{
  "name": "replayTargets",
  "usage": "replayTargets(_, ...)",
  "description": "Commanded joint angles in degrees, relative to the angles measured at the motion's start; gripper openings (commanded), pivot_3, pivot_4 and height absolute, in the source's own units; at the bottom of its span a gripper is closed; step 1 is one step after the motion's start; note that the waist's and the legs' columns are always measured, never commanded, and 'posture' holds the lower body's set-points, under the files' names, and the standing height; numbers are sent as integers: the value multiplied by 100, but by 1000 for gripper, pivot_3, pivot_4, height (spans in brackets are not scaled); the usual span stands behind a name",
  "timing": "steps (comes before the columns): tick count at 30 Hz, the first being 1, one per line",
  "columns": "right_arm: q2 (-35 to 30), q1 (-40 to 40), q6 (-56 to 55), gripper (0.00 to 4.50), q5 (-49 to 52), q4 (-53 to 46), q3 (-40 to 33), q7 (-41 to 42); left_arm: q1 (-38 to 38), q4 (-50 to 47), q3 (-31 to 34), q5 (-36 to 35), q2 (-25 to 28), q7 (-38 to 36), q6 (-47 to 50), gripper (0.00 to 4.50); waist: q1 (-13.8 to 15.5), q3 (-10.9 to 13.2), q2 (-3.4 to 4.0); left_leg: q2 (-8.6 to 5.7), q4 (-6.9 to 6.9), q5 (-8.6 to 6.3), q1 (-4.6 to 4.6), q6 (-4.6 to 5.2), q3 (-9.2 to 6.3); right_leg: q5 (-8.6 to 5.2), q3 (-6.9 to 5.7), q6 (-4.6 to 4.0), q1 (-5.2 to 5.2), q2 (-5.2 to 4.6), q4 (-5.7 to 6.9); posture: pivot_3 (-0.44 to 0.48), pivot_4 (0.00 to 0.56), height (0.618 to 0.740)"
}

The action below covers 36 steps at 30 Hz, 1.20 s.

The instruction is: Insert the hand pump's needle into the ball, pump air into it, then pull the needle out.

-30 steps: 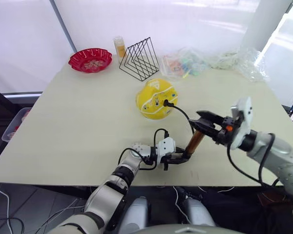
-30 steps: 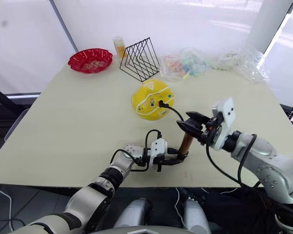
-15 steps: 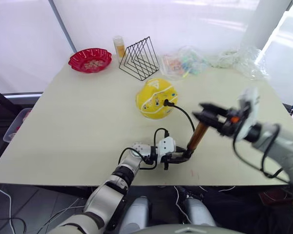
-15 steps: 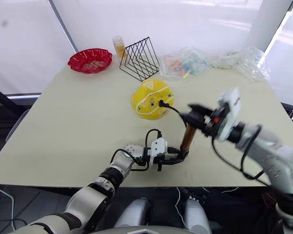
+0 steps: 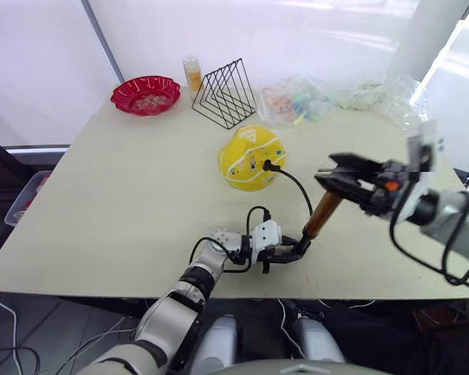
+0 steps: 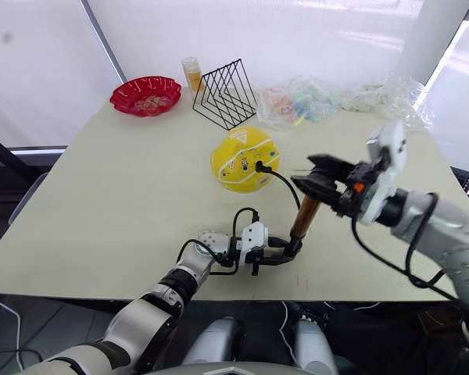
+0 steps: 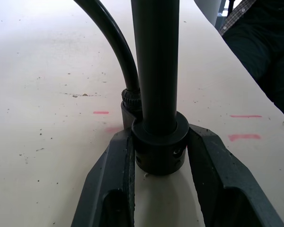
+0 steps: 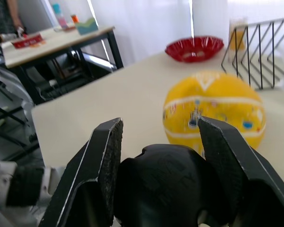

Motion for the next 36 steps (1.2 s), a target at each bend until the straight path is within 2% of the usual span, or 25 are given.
replayTargets(1, 251, 524, -213, 2024, -985, 406, 583, -1, 373, 532, -296, 464, 228, -144, 318, 1113, -1, -18, -18, 1, -1, 0, 3, 0, 0, -1, 0, -1, 1, 1, 0, 0, 150, 737)
replayTargets(5, 464, 868, -629, 2024, -1765, 567, 1056, 102, 402, 508, -294, 456, 236, -141, 307, 1113, -1, -33, -26, 4, -1, 0, 4, 0, -4, -1, 1, -2, 2, 2, 0, 0, 150, 737)
replayTargets(9, 649, 949, -821, 2024, -1996, 572, 1109, 243, 415, 498, -284, 448, 238, -138, 311, 1113, -6, -43, -19, 1, -8, 0, 12, -1, -4, -2, 2, -2, 5, 4, 0, 0, 150, 737)
replayTargets(12, 573, 450, -763, 2024, -1363, 212, 409, 357, 444, 485, -299, 458, 247, -145, 295, 1113, -6, -40, -16, 4, -11, 0, 23, -1, -4, -2, 2, -3, 14, 4, 0, 0, 150, 737)
replayTargets(15, 309, -201, -427, 2024, -521, -2, -276, 287, 409, 522, -329, 491, 253, -171, 355, 1113, -10, -8, 21, 5, -10, 0, 19, -1, 0, -5, 6, -7, 11, 2, 0, 0, 150, 737)
replayTargets(22, -626, -1103, 292, 2024, 831, 38, -1265, 127, 298, 609, -393, 567, 220, -203, 527, 1113, 8, 12, 39, -4, -13, 0, -2, 0, 0, -1, 0, -3, -5, 2, -1, 0, 150, 737)
replayTargets(26, -938, -1444, 477, 2024, 1331, 159, -1531, -69, 276, 631, -436, 604, 217, -233, 617, 1113, 11, 15, 35, -7, -9, 0, -4, 0, 2, -1, 1, -2, -5, -6, -1, 0, 150, 737)
replayTargets(31, -907, -1406, 492, 2024, 1393, 214, -1464, -221, 259, 668, -485, 666, 239, -252, 696, 1113, 12, 18, 35, -7, -8, 0, -12, 0, 3, -1, -1, -2, -8, -8, -1, 0, 150, 737)
replayTargets(36, -501, -589, 607, 2024, 819, -45, -607, -304, 256, 681, -550, 730, 308, -273, 810, 1113, 13, -6, 6, -9, -8, 0, -9, 0, 4, -2, -6, -2, -2, -7, -2, 0, 150, 737)
